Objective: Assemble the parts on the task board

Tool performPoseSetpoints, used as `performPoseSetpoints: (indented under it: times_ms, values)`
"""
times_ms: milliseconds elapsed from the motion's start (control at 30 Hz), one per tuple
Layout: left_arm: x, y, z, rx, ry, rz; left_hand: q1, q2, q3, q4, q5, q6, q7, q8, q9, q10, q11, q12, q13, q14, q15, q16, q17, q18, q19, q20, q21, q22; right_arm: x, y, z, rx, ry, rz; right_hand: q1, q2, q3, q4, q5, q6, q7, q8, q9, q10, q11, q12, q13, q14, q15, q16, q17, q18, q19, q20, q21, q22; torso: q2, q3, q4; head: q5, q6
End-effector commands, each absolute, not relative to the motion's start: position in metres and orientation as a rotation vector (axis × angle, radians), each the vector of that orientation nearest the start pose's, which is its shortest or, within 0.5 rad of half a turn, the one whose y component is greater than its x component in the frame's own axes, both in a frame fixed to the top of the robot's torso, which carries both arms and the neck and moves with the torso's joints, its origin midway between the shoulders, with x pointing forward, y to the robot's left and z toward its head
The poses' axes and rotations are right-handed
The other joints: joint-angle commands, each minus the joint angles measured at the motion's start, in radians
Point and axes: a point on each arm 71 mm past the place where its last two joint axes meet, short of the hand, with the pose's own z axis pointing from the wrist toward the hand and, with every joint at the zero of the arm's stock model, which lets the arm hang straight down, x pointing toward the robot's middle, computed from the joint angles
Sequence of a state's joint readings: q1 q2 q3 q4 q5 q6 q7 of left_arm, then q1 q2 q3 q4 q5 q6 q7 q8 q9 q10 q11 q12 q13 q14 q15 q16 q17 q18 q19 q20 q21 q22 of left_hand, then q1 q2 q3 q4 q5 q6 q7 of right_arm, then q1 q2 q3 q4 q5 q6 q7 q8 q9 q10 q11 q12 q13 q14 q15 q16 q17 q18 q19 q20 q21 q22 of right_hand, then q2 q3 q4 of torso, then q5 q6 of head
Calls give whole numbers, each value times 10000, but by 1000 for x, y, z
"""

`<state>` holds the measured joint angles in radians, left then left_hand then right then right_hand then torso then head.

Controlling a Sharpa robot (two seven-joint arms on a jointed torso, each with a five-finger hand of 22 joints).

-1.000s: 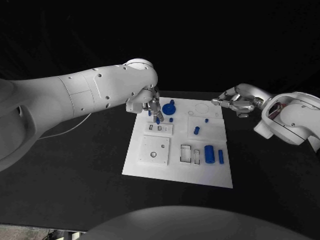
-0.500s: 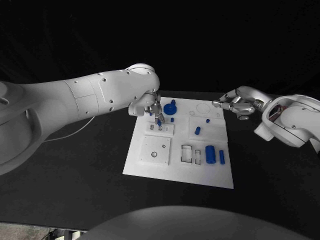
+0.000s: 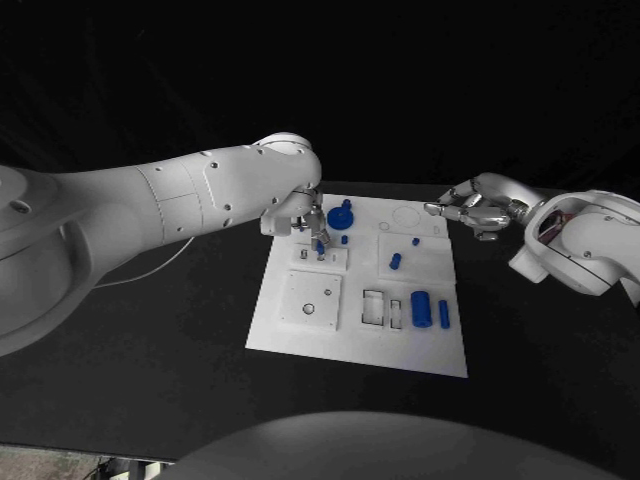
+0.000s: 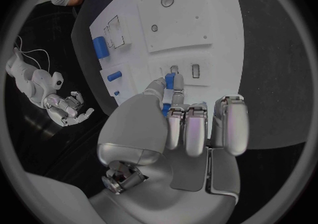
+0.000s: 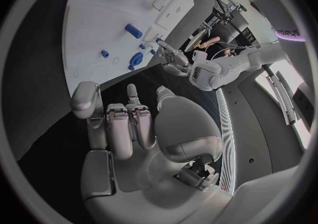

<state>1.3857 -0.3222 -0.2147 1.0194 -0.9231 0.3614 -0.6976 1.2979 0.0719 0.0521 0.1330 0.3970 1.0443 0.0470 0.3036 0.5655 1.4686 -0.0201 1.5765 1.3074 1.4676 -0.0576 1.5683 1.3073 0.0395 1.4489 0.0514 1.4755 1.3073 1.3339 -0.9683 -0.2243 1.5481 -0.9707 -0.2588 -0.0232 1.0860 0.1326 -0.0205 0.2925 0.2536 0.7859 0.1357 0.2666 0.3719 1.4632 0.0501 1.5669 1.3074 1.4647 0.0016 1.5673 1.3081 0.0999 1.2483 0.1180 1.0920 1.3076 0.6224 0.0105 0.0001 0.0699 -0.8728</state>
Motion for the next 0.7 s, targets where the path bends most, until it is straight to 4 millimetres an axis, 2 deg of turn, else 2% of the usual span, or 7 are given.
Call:
performPoseSetpoints:
  times_ms: [33, 700]
  values:
    - [549, 108, -214, -807, 25187, 218, -69, -17, 100, 0, 35, -68, -8, -54, 8, 1022, 19, -57, 2634, 1032, -45, 25, 2635, 25, -64, -8, -51, 1244, 476, -260, -194, 2245, 18757, 7837, 63, 30, -77, -9, -13, 0, -13, -37, -14, 1076, 44, 39, 2634, 1061, 45, 35, 2627, 72, -62, 10, -32, 1202, -8, -2, 1, -8, 2]
    - [547, 111, -216, -758, 25359, 325, -105, -99, 259, -8, 30, -52, -6, -80, 52, 1022, 20, -57, 2634, 1032, -43, 25, 2635, 48, -134, -3, -120, 1172, 476, -260, -195, 2254, 18846, 7803, 64, 30, -81, -15, -12, -2, -14, -45, -19, 1076, 43, 39, 2634, 1061, 44, 35, 2627, 73, -67, 9, -42, 1200, -8, -6, 5, 15, 2]
